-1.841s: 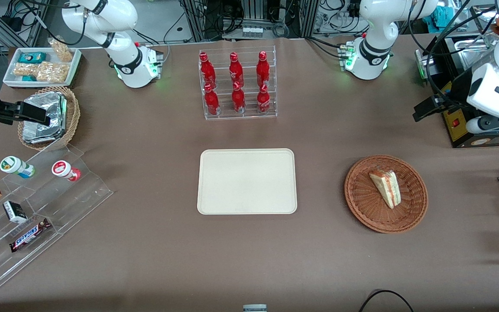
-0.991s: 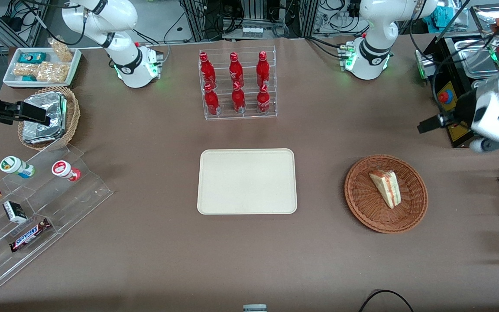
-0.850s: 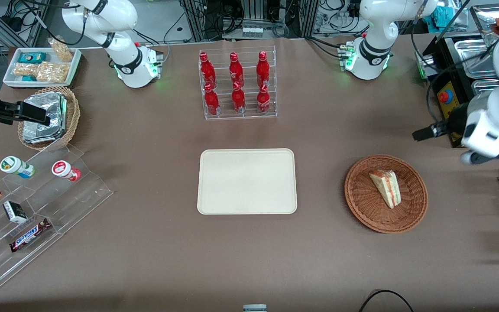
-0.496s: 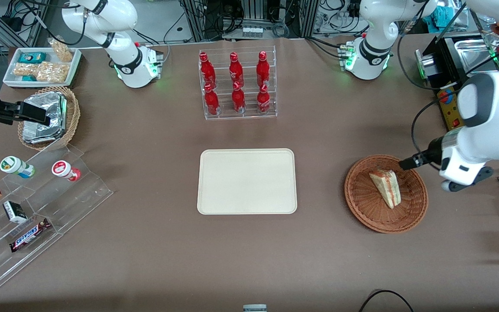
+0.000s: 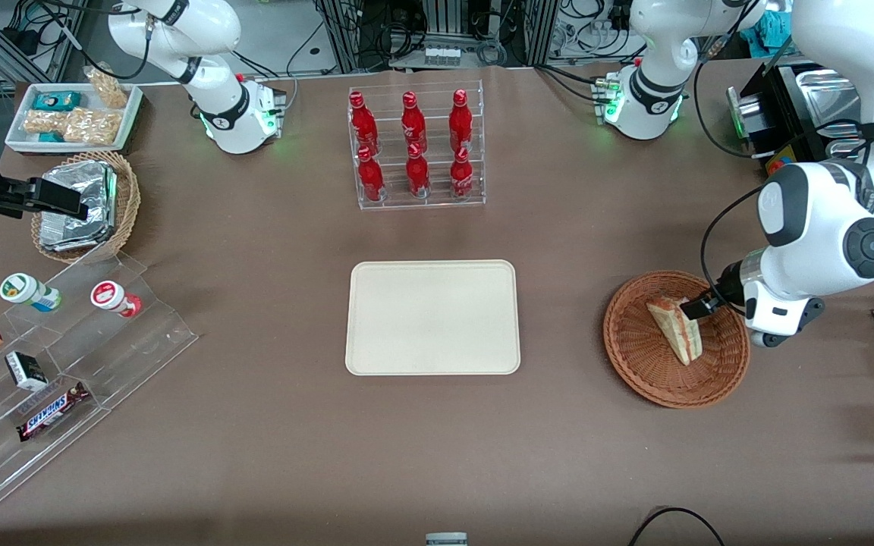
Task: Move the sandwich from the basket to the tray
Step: 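Move the left gripper down over the sandwich in the wicker basket, then close the left gripper on the wrapped sandwich wedge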
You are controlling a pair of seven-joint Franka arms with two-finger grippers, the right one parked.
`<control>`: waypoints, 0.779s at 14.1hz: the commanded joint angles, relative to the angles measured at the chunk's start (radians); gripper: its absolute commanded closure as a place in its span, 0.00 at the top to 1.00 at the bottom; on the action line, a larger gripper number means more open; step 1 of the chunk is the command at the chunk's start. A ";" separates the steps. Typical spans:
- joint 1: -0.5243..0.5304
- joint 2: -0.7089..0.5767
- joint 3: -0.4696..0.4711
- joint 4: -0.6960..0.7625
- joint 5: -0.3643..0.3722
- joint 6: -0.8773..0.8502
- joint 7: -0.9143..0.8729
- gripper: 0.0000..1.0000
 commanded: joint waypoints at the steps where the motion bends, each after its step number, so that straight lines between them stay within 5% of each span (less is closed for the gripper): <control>1: 0.005 0.030 -0.005 -0.007 -0.012 0.050 -0.036 1.00; 11: -0.020 0.158 -0.008 -0.004 -0.001 0.188 -0.170 1.00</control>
